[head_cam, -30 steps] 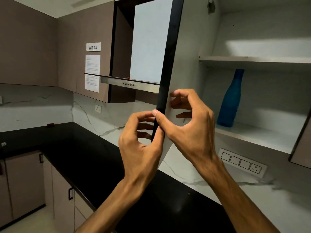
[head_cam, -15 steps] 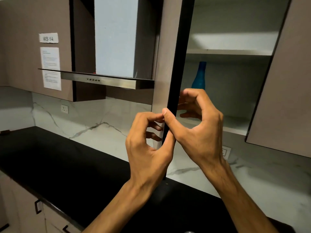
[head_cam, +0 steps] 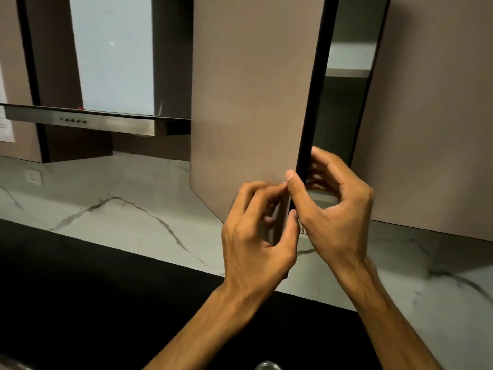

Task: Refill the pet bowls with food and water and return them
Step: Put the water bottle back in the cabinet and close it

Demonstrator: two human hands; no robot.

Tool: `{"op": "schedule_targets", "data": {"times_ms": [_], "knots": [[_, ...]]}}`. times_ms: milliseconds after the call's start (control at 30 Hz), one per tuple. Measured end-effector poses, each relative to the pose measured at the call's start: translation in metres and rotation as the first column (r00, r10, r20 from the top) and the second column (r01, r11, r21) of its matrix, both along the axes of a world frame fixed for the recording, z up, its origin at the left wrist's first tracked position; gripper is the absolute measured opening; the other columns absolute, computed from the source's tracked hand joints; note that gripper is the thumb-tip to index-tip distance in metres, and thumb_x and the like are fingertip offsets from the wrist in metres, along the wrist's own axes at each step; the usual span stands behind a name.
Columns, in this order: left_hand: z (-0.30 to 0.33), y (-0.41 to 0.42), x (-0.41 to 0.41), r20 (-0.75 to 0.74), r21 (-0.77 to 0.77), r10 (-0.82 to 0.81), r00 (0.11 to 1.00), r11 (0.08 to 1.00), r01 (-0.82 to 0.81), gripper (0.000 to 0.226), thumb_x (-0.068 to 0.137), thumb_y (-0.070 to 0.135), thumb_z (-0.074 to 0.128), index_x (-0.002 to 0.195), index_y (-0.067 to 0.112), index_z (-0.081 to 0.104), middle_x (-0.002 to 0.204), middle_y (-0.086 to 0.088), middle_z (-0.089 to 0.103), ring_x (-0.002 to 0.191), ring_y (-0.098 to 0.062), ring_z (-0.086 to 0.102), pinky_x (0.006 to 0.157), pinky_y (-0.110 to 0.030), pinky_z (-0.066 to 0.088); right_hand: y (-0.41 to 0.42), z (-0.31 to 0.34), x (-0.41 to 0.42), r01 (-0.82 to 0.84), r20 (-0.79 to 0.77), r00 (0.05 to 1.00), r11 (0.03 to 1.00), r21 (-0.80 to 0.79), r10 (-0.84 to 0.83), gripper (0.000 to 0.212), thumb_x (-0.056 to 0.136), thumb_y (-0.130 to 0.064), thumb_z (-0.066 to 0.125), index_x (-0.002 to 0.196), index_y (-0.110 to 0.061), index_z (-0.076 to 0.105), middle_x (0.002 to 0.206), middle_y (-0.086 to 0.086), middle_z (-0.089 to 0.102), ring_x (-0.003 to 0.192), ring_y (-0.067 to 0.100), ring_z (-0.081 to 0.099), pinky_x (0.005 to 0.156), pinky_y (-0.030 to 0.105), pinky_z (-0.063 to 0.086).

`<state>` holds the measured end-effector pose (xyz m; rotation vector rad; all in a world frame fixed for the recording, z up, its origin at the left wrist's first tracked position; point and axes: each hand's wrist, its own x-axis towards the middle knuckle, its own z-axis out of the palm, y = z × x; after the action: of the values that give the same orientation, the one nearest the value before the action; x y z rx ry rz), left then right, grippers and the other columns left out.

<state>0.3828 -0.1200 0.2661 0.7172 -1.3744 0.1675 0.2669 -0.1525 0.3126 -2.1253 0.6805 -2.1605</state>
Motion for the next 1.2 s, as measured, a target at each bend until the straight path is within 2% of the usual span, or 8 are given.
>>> {"op": "schedule_targets", "data": {"times_ms": [233,400,533,633,767,933,1100,1200], "knots": [[-0.007,-0.051,-0.035,0.055,0.001,0.026,0.998,1.000,-0.026,0.047,0.084,0.022,0.080,0.128,0.011,0.066,0.120,-0.005,0.060,0.110,-0.016,0.061,0.090,-0.030,0.059,-0.039,-0.006,-0.038,0.085,0.027,0.996,0.996,0.010,-0.085,0.051,0.094,-0.025,0.076,0.140,-0.009,0.063,0.123,-0.009,0.070,0.110,0.000,0.071,0.093,0.020,0.058],[-0.013,-0.086,-0.053,0.087,-0.061,0.077,0.993,0.996,-0.071,0.056,0.084,0.027,0.078,0.136,0.023,0.057,0.124,0.002,0.053,0.116,-0.008,0.052,0.098,-0.016,0.048,-0.065,-0.008,-0.057,0.119,0.034,0.992,0.993,-0.011,-0.118,0.051,0.095,-0.016,0.077,0.142,-0.005,0.061,0.123,-0.002,0.071,0.109,0.003,0.071,0.094,0.020,0.058],[-0.018,-0.114,-0.065,0.125,-0.081,0.111,0.986,0.991,-0.102,0.062,0.084,0.032,0.074,0.141,0.028,0.049,0.129,0.004,0.047,0.122,-0.001,0.041,0.104,-0.013,0.041,-0.088,-0.011,-0.070,0.116,0.052,0.992,0.993,-0.008,-0.115,0.052,0.097,-0.014,0.075,0.145,-0.004,0.059,0.128,0.003,0.073,0.113,0.008,0.072,0.097,0.030,0.060],[-0.021,-0.136,-0.075,0.144,-0.104,0.129,0.981,0.988,-0.114,0.065,0.084,0.034,0.074,0.144,0.027,0.047,0.131,0.001,0.046,0.125,-0.003,0.038,0.106,-0.022,0.042,-0.106,-0.012,-0.078,0.131,0.056,0.990,0.991,-0.029,-0.129,0.055,0.097,-0.017,0.074,0.147,-0.005,0.056,0.132,0.006,0.071,0.118,0.012,0.071,0.099,0.033,0.060],[-0.027,-0.163,-0.089,0.177,-0.138,0.171,0.969,0.979,-0.147,0.075,0.081,0.030,0.080,0.146,0.022,0.045,0.137,-0.005,0.045,0.129,-0.017,0.044,0.104,-0.038,0.045,-0.132,-0.014,-0.091,0.152,0.020,0.988,0.985,-0.082,-0.150,0.057,0.097,-0.012,0.073,0.150,-0.004,0.052,0.145,0.009,0.064,0.130,0.017,0.065,0.104,0.039,0.058],[-0.036,-0.194,-0.100,0.227,-0.150,0.214,0.950,0.972,-0.183,0.078,0.081,0.031,0.078,0.149,0.016,0.043,0.145,-0.009,0.042,0.139,-0.023,0.040,0.111,-0.042,0.040,-0.163,-0.018,-0.104,0.167,-0.035,0.985,0.981,-0.102,-0.171,0.059,0.098,-0.011,0.071,0.152,-0.003,0.049,0.156,0.008,0.054,0.146,0.022,0.051,0.116,0.052,0.047],[-0.041,-0.221,-0.107,0.274,-0.153,0.223,0.935,0.970,-0.187,0.079,0.083,0.034,0.075,0.150,0.013,0.040,0.152,-0.010,0.037,0.146,-0.027,0.035,0.111,-0.054,0.039,-0.191,-0.023,-0.113,0.306,-0.070,0.946,0.945,-0.120,-0.315,0.057,0.099,-0.022,0.069,0.152,-0.014,0.049,0.161,0.010,0.047,0.153,0.020,0.040,0.124,0.053,0.035],[-0.044,-0.234,-0.109,0.318,-0.149,0.244,0.916,0.967,-0.206,0.085,0.081,0.034,0.078,0.152,0.011,0.037,0.158,-0.010,0.033,0.152,-0.025,0.028,0.117,-0.057,0.032,-0.208,-0.027,-0.116,0.382,-0.092,0.913,0.912,-0.150,-0.398,0.052,0.100,-0.029,0.064,0.150,-0.022,0.051,0.165,0.015,0.039,0.155,0.024,0.035,0.123,0.063,0.027]]}}
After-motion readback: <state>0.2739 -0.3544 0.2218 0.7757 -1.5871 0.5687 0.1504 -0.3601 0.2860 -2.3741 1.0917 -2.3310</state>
